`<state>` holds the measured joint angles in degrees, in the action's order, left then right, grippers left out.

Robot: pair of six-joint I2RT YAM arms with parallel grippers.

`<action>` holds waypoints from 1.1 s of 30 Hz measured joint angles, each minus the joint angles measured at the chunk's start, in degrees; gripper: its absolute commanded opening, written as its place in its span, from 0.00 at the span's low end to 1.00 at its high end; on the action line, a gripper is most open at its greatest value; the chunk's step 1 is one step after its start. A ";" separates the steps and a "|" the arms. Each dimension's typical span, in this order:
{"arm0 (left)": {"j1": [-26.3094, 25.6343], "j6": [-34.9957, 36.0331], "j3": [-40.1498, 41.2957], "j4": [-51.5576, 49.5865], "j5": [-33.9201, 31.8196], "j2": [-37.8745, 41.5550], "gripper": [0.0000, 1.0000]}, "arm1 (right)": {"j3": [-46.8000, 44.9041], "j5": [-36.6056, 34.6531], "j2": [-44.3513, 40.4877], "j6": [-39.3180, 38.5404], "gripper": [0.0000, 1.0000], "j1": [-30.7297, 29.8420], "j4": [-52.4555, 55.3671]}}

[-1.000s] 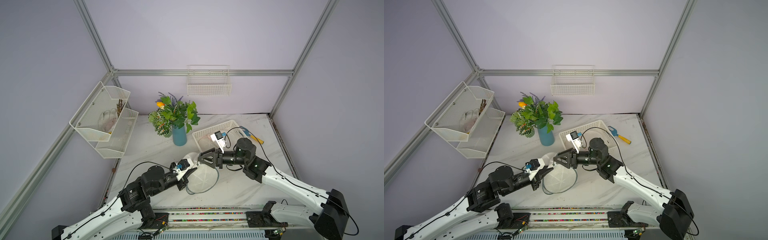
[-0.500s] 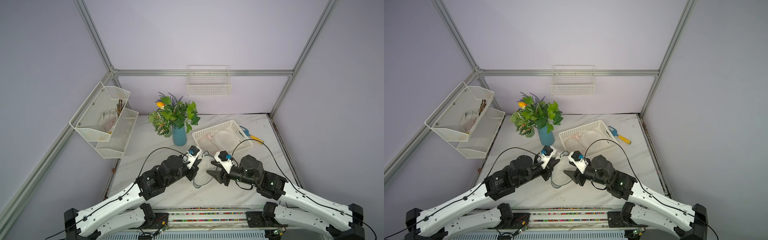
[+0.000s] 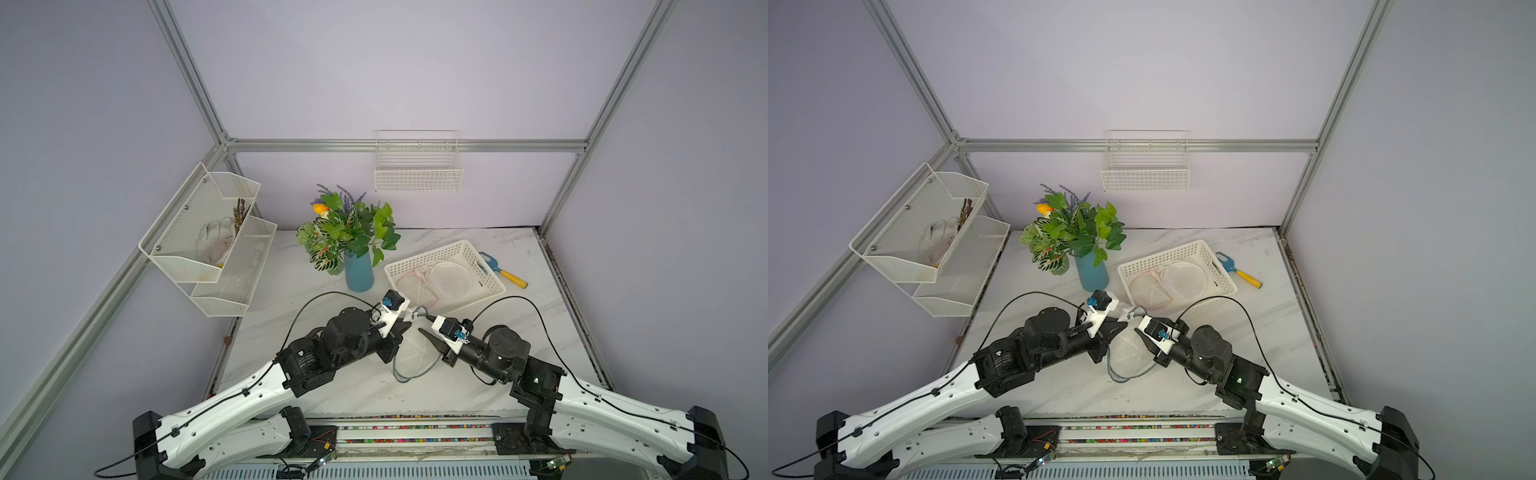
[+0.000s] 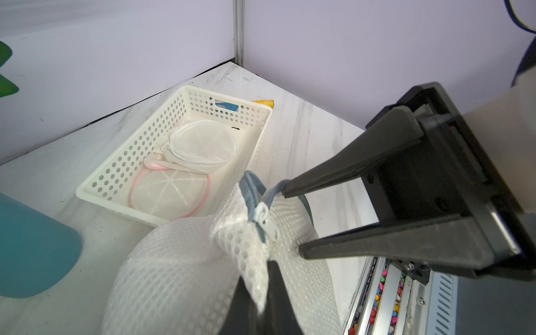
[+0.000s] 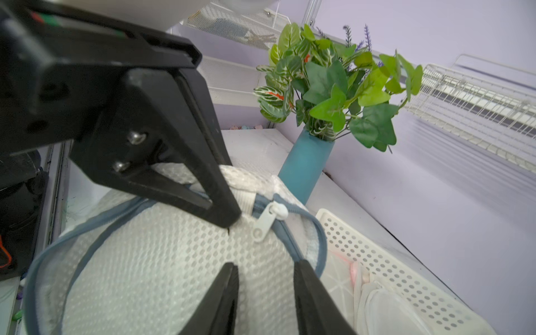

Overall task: Turn the laundry bag inside out
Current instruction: Zip the zipper on the laundry bag.

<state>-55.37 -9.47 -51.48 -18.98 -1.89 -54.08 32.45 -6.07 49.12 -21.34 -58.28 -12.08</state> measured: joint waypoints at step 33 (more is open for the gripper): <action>0.24 -0.87 -3.82 -3.39 3.30 -1.09 0.00 | -0.68 -15.37 4.37 -12.22 0.14 -4.72 -13.33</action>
<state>-55.13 -10.35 -55.31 -22.37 1.41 -55.18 31.77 -21.43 53.49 -33.56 -63.00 -25.41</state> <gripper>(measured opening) 0.067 0.149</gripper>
